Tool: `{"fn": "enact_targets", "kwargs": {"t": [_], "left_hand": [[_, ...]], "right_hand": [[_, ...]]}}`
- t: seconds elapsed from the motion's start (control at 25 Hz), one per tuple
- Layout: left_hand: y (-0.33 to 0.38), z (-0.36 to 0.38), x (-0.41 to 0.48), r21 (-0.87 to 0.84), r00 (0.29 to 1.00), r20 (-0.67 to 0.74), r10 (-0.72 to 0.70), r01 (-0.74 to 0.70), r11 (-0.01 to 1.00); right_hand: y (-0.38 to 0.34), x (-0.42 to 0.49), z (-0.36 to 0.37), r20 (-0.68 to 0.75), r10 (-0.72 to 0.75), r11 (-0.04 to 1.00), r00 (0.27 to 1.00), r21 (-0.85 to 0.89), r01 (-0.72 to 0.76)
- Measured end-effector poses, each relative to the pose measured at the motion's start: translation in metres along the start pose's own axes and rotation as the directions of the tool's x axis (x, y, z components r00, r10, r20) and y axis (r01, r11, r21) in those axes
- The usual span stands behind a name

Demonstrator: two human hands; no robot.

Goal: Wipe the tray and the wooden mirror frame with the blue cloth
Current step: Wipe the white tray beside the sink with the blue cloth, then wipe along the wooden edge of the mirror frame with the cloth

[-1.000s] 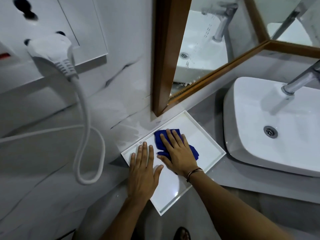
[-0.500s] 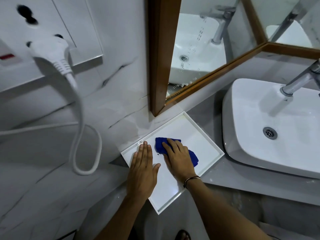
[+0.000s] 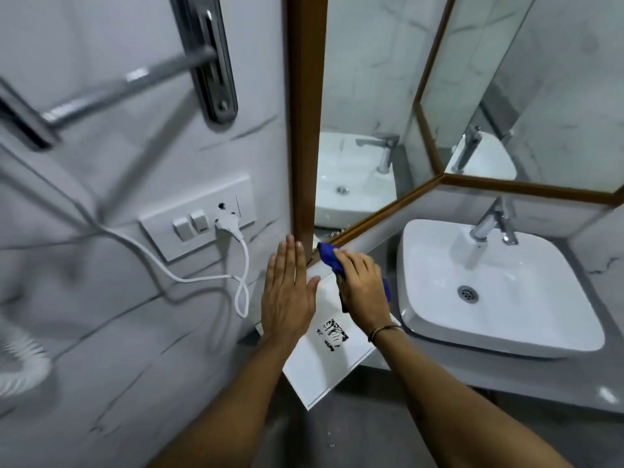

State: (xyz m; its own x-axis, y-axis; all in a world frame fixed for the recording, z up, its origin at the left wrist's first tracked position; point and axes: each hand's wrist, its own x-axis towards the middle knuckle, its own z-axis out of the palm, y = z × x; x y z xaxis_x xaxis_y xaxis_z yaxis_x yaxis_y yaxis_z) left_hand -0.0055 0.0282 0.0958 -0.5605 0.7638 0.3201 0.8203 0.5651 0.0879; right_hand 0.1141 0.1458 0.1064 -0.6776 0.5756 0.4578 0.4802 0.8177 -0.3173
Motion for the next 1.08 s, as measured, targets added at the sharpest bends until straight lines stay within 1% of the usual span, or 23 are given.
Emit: {"fn": "enact_targets", "kwargs": {"t": [0.08, 0.16, 0.28, 0.36, 0.48, 0.6, 0.68, 0.76, 0.8, 0.88, 0.92, 0.96, 1.0, 1.04, 1.08], "left_hand": [[0.006, -0.042, 0.033, 0.000, 0.991, -0.130, -0.002, 0.002, 1.000], [0.013, -0.091, 0.063, 0.005, 0.980, -0.199, 0.021, -0.020, 1.000], [0.022, -0.174, 0.115, -0.019, 0.947, -0.319, 0.033, -0.041, 0.999], [0.027, -0.233, 0.150, -0.004, 0.898, -0.437, 0.050, -0.057, 0.998], [0.031, -0.320, 0.198, 0.046, 0.817, -0.569, 0.096, -0.085, 0.995], [0.034, -0.415, 0.248, 0.138, 0.732, -0.662, 0.163, -0.094, 0.986], [0.037, -0.486, 0.281, 0.161, 0.682, -0.709, 0.179, -0.090, 0.983], [0.035, -0.549, 0.306, 0.200, 0.646, -0.735, 0.205, -0.082, 0.976], [0.032, -0.571, 0.316, 0.257, 0.622, -0.744, 0.246, -0.074, 0.964], [0.023, -0.594, 0.330, 0.387, 0.565, -0.750, 0.343, -0.045, 0.921], [0.019, -0.596, 0.334, 0.430, 0.537, -0.755, 0.376, -0.027, 0.902], [0.016, -0.593, 0.336, 0.457, 0.518, -0.762, 0.390, 0.001, 0.890], [0.016, -0.586, 0.338, 0.471, 0.509, -0.764, 0.396, 0.021, 0.882], [0.016, -0.583, 0.342, 0.482, 0.502, -0.764, 0.405, 0.029, 0.876], [0.018, -0.581, 0.345, 0.485, 0.497, -0.764, 0.411, 0.023, 0.874]], "right_hand": [[-0.011, 0.039, -0.037, -0.127, -0.070, 0.997, 0.989, -0.026, 0.067], [-0.024, 0.075, -0.078, -0.243, -0.115, 0.993, 0.963, -0.057, 0.104], [-0.046, 0.136, -0.143, -0.416, -0.184, 0.983, 0.890, -0.093, 0.159], [-0.060, 0.176, -0.186, -0.516, -0.223, 0.974, 0.827, -0.090, 0.207], [-0.083, 0.229, -0.244, -0.633, -0.215, 0.972, 0.744, -0.067, 0.224], [-0.113, 0.279, -0.301, -0.742, -0.187, 0.966, 0.643, -0.019, 0.259], [-0.127, 0.313, -0.339, -0.796, -0.160, 0.953, 0.583, 0.029, 0.301], [-0.138, 0.346, -0.371, -0.836, -0.073, 0.943, 0.544, 0.121, 0.311], [-0.145, 0.364, -0.386, -0.851, 0.003, 0.927, 0.525, 0.199, 0.318], [-0.151, 0.399, -0.416, -0.851, 0.229, 0.862, 0.473, 0.403, 0.308], [-0.148, 0.419, -0.432, -0.817, 0.352, 0.810, 0.457, 0.510, 0.289], [-0.143, 0.437, -0.446, -0.761, 0.454, 0.750, 0.464, 0.607, 0.263], [-0.139, 0.452, -0.456, -0.689, 0.528, 0.683, 0.496, 0.692, 0.234], [-0.141, 0.465, -0.459, -0.629, 0.562, 0.631, 0.537, 0.746, 0.214], [-0.150, 0.471, -0.455, -0.603, 0.564, 0.608, 0.565, 0.765, 0.210]]}}
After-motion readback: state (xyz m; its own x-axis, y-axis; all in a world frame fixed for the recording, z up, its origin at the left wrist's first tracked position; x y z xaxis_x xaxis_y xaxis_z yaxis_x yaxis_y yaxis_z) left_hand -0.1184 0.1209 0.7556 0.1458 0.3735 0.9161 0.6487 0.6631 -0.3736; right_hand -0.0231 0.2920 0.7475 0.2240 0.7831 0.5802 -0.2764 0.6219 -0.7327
